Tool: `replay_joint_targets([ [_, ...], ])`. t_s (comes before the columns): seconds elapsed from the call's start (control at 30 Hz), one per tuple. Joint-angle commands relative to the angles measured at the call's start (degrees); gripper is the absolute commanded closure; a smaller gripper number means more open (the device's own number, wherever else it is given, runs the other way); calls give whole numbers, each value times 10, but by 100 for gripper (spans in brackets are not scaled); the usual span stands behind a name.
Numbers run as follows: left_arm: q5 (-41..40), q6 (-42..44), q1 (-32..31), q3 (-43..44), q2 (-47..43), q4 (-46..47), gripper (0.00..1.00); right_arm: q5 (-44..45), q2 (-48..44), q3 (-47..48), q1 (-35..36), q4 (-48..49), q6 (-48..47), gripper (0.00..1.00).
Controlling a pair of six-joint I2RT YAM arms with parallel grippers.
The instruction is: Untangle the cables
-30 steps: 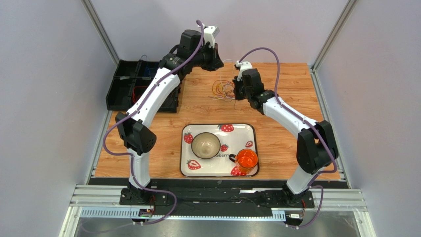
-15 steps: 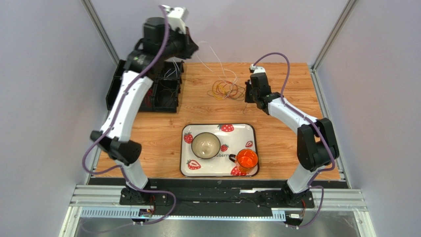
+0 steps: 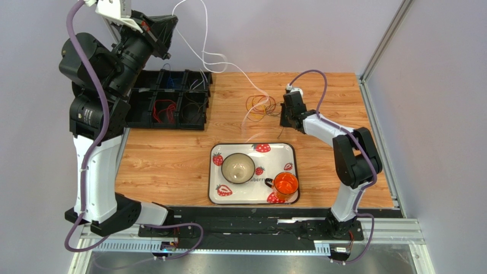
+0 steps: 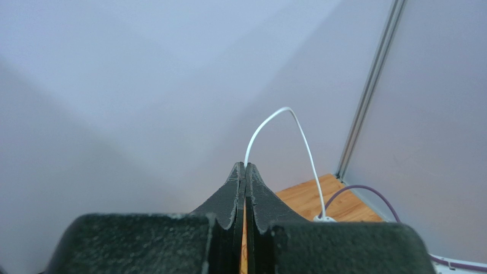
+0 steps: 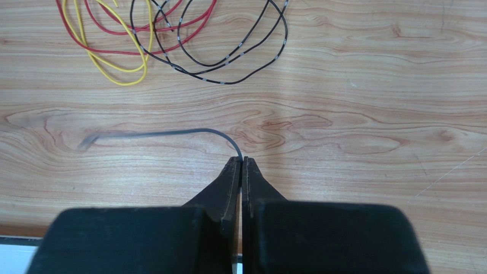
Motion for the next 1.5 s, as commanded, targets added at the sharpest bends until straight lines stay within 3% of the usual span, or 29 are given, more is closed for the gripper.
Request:
replay_joint_targets([
  [0.0, -26, 21, 3, 2, 13, 14, 100, 14, 10, 18, -6, -3, 18, 100],
  [0.27, -41, 27, 4, 6, 26, 0, 100, 9, 11, 20, -8, -11, 36, 100],
  [0.73, -113, 55, 38, -78, 13, 43, 100, 17, -77, -89, -8, 2, 114, 100],
  [1.13, -89, -9, 95, -10, 111, 65, 100, -26, -60, -86, -8, 12, 103, 100],
  [1.27, -98, -15, 96, 56, 146, 79, 100, -30, -60, -88, -8, 16, 104, 100],
  [1.47, -97, -24, 109, 70, 175, 175, 100, -34, -60, -90, -8, 21, 105, 100],
])
